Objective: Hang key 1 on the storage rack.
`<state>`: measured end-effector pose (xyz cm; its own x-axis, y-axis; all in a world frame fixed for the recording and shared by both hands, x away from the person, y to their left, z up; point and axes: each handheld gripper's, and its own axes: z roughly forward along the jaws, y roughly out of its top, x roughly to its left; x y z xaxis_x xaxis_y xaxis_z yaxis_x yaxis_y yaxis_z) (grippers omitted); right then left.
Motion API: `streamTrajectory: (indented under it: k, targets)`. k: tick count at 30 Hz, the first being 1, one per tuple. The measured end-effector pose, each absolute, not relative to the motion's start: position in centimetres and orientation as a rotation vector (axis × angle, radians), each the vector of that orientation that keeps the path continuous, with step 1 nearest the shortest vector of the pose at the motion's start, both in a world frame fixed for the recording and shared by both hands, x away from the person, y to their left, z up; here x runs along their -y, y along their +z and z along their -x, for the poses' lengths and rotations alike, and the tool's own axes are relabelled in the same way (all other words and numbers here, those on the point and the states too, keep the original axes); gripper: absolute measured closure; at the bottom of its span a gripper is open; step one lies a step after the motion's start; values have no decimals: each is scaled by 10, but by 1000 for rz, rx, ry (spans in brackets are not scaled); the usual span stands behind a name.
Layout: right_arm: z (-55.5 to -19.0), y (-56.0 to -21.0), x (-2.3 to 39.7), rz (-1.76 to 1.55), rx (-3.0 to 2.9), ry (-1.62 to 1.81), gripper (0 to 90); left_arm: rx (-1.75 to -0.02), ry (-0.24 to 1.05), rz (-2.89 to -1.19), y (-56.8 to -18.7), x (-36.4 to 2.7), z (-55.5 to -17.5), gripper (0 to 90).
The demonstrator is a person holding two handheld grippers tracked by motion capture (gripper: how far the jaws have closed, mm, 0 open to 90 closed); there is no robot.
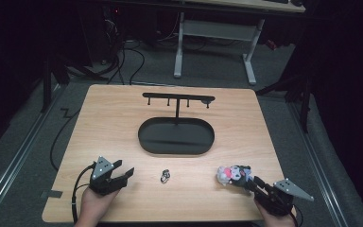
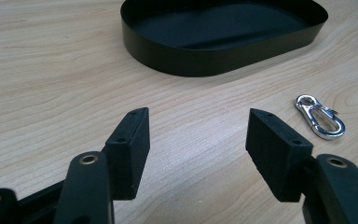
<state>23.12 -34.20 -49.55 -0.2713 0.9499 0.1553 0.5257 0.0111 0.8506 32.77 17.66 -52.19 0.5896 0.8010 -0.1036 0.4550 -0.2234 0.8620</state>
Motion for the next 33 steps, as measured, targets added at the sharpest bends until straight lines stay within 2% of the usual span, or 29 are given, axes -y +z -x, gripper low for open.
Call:
streamTrajectory:
  k: [2, 3, 15, 21, 33]
  targets:
    - [-228, -494, 337, -1486, -1852, 1170, 874, -1016, 451, -1869, -523, -175, -330, 404]
    - [-226, -494, 336, -1474, -1862, 1163, 900, -1014, 449, -1869, -523, -172, -332, 404]
    - [-230, -508, 326, -1517, -2046, 1087, 900, -990, 446, -1882, -520, -168, -331, 404]
    - [-251, -511, 330, -1495, -2051, 967, 900, -1012, 449, -1882, -522, -177, -325, 405]
    - [-294, -513, 328, -1501, -2056, 986, 899, -1114, 514, -1828, -521, -217, -299, 407]
